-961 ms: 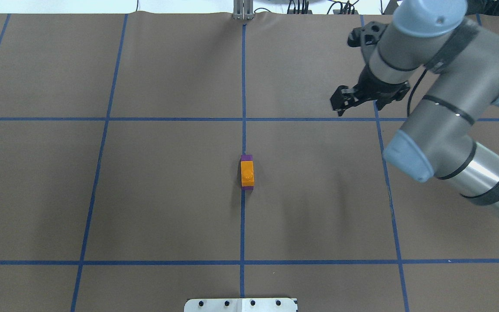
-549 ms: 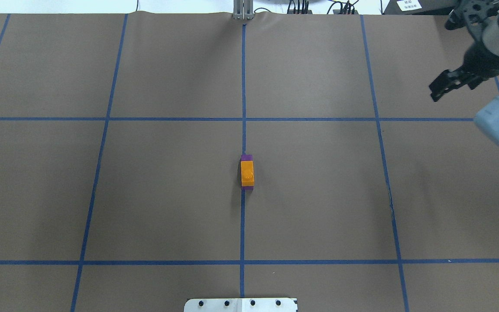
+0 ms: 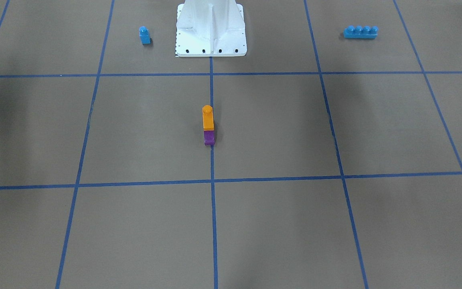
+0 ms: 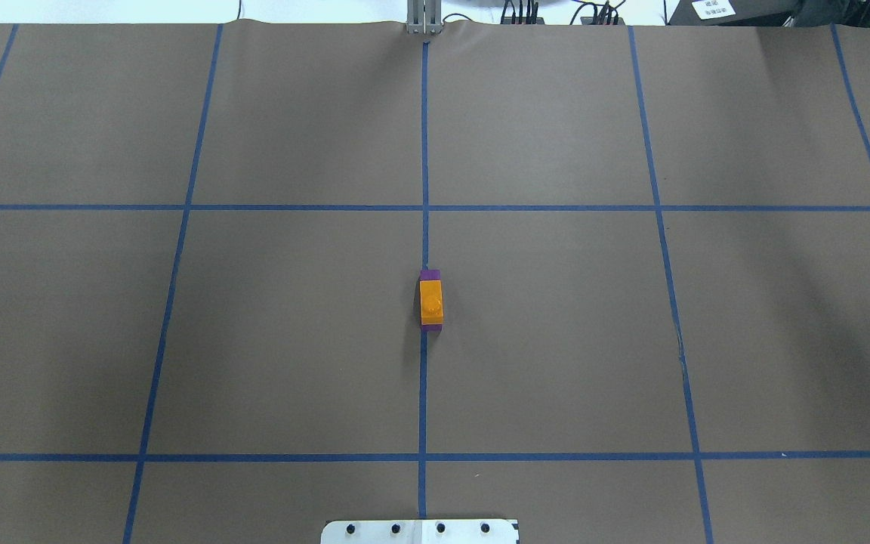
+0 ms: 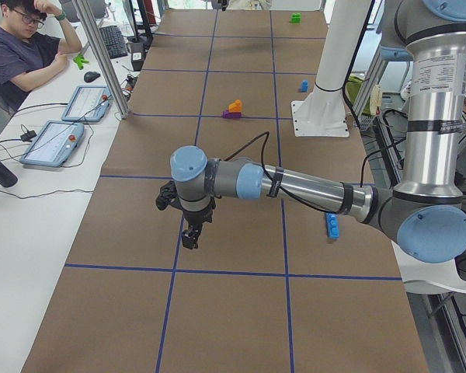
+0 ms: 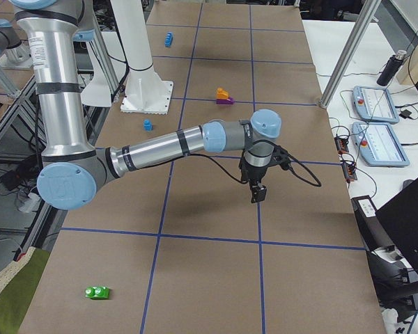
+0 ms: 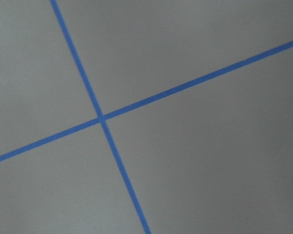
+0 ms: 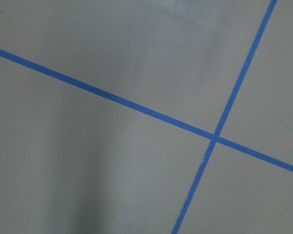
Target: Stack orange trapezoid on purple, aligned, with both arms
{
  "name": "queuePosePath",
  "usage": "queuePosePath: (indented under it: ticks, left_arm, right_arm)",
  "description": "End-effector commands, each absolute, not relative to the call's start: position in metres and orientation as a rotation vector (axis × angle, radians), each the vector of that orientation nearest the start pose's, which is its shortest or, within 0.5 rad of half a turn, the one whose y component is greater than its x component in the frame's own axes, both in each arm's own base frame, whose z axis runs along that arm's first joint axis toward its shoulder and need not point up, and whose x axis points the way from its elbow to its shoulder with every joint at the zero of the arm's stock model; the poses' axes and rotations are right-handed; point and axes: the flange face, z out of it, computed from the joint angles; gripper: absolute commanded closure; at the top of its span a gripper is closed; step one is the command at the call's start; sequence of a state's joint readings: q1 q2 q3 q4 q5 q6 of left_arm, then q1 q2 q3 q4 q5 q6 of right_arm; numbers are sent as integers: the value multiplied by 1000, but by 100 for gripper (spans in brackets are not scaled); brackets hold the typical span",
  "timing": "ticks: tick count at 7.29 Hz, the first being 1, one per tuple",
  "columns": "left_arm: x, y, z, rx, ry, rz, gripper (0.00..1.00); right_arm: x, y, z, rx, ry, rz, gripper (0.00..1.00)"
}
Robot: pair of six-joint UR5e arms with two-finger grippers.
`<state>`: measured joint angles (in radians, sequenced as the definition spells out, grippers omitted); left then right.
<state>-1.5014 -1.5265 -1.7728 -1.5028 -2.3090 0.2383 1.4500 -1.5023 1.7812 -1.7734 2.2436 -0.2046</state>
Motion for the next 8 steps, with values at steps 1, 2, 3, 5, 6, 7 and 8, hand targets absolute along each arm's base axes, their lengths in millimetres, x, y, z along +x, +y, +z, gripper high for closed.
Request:
queuePosePath:
  ticks: [1, 2, 3, 5, 6, 7, 8]
  left_arm:
    - [-51, -442, 637, 132, 732, 279, 0]
    - [-67, -429, 643, 123, 735, 215, 0]
    - [-74, -416, 652, 97, 774, 154, 0]
    - [-98, -415, 658, 91, 782, 72, 0]
    - [-99, -417, 656, 82, 783, 38, 0]
    - [-99, -417, 651, 78, 778, 10, 0]
    - [-99, -420, 645, 89, 777, 16, 0]
  right_arm:
    - [50, -482, 587, 67, -675, -277, 0]
    - [59, -473, 594, 62, -674, -257, 0]
    - [68, -466, 601, 55, -675, -230, 0]
    - [78, -459, 607, 48, -675, -198, 1]
    - [78, -456, 610, 40, -675, -194, 1]
    - [78, -455, 611, 37, -676, -189, 1]
    - [78, -450, 613, 28, -677, -174, 1]
